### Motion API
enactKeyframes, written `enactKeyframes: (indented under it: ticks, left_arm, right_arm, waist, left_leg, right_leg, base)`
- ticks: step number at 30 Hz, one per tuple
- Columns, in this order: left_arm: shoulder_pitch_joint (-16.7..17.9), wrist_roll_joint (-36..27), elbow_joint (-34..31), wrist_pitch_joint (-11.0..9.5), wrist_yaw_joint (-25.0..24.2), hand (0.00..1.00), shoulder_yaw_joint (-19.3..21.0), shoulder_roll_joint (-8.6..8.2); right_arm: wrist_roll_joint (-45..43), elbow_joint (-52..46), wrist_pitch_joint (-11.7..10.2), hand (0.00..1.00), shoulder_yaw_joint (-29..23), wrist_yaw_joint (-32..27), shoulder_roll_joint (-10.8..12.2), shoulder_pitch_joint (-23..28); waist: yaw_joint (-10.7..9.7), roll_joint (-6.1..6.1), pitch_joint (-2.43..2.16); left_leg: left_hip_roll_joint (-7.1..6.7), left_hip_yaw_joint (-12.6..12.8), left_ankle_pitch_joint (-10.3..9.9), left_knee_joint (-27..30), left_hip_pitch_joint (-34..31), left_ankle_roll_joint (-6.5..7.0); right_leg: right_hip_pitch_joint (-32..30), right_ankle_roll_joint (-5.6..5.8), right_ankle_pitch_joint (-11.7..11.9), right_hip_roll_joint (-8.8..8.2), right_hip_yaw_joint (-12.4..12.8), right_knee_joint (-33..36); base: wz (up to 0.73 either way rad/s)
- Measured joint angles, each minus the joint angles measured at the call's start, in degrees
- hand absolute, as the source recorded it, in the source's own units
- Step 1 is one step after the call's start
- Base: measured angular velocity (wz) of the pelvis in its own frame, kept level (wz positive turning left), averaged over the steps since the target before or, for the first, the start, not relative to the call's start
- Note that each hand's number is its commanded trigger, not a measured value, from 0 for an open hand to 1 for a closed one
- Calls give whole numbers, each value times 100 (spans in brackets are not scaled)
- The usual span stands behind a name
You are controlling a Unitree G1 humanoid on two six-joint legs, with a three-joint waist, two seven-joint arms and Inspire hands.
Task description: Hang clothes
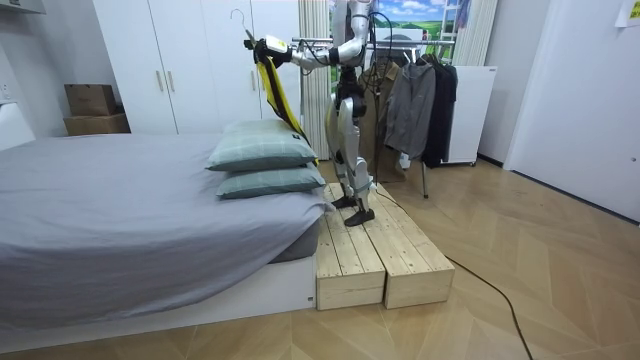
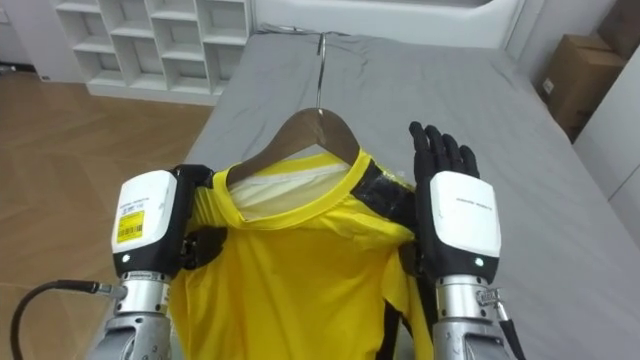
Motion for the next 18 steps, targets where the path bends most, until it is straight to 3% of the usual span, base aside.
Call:
enactKeyframes:
  ticks: [18]
  left_arm:
    - [0, 39, -61, 10, -197, 100, -22, -85]
  right_arm:
    - [8, 240, 4, 0, 71, 251, 3, -53]
  waist:
    - [46, 18, 14]
  left_leg:
    - [-2, -46, 0, -20, -22, 0]
  right_leg:
    - [43, 1, 1, -5, -103, -104]
  base:
    - [0]
